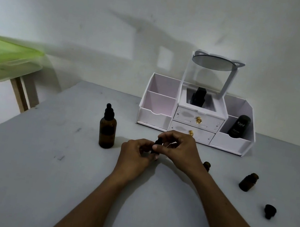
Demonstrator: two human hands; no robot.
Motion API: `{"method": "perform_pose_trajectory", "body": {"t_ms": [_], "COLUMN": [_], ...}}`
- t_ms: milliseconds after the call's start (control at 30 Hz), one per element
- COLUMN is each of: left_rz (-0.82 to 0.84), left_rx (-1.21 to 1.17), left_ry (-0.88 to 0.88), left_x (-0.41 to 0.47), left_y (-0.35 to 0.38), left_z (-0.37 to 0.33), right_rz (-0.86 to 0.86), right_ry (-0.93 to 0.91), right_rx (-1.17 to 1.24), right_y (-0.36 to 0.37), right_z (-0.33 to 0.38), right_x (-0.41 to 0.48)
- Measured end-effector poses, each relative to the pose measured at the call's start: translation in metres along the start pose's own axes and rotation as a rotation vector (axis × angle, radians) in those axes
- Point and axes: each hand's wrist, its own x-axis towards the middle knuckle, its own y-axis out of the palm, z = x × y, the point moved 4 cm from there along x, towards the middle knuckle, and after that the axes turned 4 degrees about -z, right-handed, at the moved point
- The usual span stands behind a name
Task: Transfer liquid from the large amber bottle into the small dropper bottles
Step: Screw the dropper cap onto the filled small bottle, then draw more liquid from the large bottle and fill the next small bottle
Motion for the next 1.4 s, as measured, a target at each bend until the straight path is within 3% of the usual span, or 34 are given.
{"method": "perform_pose_trajectory", "body": {"t_ms": [667, 867, 967, 1167, 1400], "left_rz": [0.014, 0.021, -0.057, -0.374, -0.362], "left_rx": [-0.009, -0.156, -0.195, -0.173, -0.165], "left_ry": [-0.024, -0.183, -0.262, -0.3, -0.292], "left_x": [-0.001, -0.023, -0.038, -0.049, -0.025], "left_y": [0.002, -0.019, -0.046, -0.123, -0.13], "left_z": [0.002, 0.008, 0.019, 0.042, 0.045], "right_rz": [-0.003, -0.15, -0.158, -0.042, 0.066], "right_ry": [-0.022, -0.124, -0.174, -0.191, -0.148], "right_rx": [-0.066, -0.046, 0.003, 0.024, -0.04], "right_y": [-0.003, -0.021, -0.013, 0.037, 0.087], "right_z": [0.0, 0.035, 0.065, 0.111, 0.12], "right_x": [0.0, 0.002, 0.007, 0.029, 0.055]}}
